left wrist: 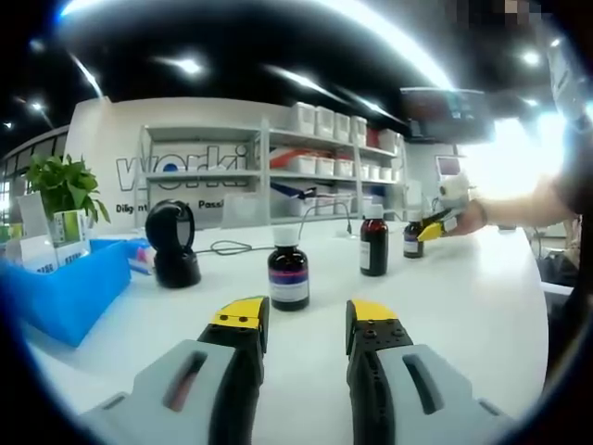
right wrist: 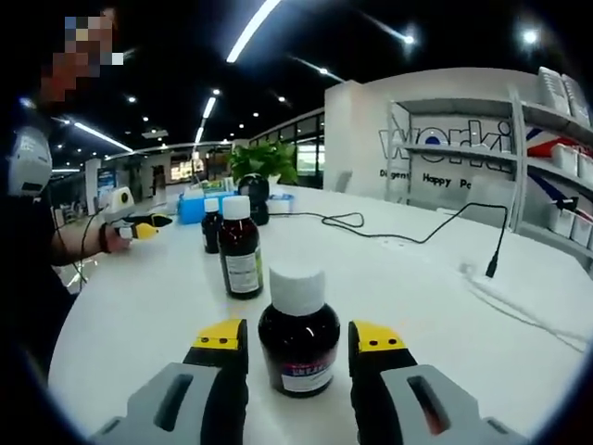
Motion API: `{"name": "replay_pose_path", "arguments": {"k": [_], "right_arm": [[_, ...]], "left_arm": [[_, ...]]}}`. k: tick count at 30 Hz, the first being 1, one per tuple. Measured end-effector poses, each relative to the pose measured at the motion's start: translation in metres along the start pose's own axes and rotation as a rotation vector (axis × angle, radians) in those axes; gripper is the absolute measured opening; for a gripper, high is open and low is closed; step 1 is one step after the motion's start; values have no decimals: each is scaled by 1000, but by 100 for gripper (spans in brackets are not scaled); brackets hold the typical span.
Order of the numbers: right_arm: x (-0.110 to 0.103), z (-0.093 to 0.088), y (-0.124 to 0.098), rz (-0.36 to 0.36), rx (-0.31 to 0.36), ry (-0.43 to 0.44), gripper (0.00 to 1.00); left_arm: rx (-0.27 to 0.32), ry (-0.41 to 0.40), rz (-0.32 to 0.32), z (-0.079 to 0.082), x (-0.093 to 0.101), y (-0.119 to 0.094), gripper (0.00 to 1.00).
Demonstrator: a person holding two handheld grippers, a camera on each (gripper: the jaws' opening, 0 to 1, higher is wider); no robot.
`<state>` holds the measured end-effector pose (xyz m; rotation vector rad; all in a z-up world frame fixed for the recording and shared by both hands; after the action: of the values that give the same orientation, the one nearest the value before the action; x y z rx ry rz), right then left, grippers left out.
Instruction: Rotate the medicine bottle to make it face forward pick up the medicine bottle inspect the drug traceability code place the medicine on the table
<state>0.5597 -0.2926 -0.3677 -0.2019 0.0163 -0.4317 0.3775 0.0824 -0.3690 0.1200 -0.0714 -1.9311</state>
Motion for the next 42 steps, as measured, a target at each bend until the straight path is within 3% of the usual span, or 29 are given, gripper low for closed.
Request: {"name": "replay_pose_path", "arguments": {"k": [3,18,42], "right_arm": [[0,-3,-1,2,0,4,29],[-1,-5,-3,-71,34,28,28],[-10,-5,-1,-343,14,66,28]], "left_arm": [[-1,0,1,0,0,0,26],[-3,1,1,0,0,0,26],[3,2,2,0,-1,0,26]]}}
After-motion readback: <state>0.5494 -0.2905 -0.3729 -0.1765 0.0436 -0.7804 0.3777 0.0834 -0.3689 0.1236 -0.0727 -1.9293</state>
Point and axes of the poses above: the point that each gripper's makers call its tool centre point, and the gripper's own axes: y roughly forward along the fingers, x roughly to its right, z roughly out of its top, the point moved 6 cm from there along -y, roughly backward along the fingers, and after that the axes turned 6 degrees about x, right-handed, at the moved point
